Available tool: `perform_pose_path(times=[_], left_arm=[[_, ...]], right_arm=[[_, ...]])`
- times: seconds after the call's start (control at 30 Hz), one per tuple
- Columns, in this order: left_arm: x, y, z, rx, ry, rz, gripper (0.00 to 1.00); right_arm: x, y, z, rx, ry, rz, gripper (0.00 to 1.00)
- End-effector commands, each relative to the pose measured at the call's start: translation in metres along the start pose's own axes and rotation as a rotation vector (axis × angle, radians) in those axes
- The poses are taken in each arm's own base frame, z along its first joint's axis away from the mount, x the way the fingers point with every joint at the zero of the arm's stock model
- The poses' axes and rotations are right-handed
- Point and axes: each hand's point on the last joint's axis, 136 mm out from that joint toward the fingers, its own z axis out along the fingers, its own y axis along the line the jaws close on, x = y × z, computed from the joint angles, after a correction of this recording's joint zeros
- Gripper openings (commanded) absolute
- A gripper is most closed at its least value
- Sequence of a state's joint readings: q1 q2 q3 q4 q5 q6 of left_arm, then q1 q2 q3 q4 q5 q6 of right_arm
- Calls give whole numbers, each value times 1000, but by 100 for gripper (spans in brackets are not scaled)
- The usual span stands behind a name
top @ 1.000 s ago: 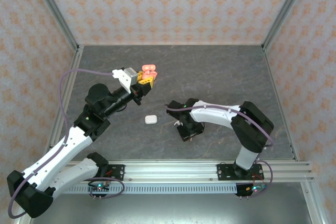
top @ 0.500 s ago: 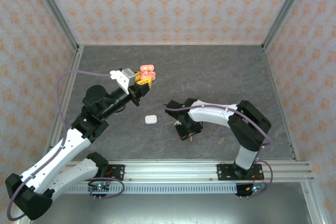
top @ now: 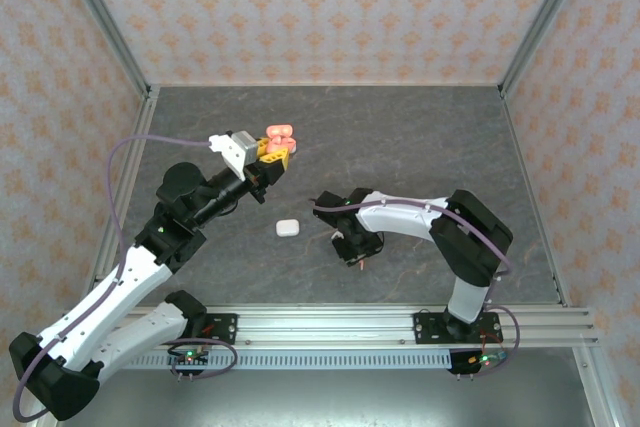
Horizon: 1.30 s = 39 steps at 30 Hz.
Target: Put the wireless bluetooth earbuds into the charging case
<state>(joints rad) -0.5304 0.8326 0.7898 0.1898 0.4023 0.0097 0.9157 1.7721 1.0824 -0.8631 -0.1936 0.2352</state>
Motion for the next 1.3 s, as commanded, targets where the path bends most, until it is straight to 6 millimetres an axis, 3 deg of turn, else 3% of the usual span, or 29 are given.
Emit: perform_pose_path(times=[0.0,0.17,0.33,0.43,0.63,0.8,1.0,1.1,1.27], left_arm=[[-11,0,-4,-14,-35,31,0],[-11,0,-4,-12,-36,29,0],[-13,-2,-3,-1,-47,18,0],[-15,-3,-1,8,-59,10,0],[-18,-7,5,41,-86,-16,0],[-20,-11,10,71,-92,-29,0],[-18,-13,17,99,-99,-54,0],[-17,-15,20,116,-96,-66,0],[-14,-16,23,127,-93,-76,0]], right_arm=[[-1,-7,-3,37,-7,1,23],[-9,-6,-16,28,-69,-2,22],[-31,-2,-57,-27,-246,-10,22],[-47,0,-97,-93,-396,7,22],[-78,-4,-206,-250,-774,62,22],[-85,-9,-303,-349,-1072,44,23],[-87,-2,-397,-425,-1333,-48,23],[-84,6,-424,-462,-1396,-101,23],[-93,16,-438,-470,-1425,-143,23]])
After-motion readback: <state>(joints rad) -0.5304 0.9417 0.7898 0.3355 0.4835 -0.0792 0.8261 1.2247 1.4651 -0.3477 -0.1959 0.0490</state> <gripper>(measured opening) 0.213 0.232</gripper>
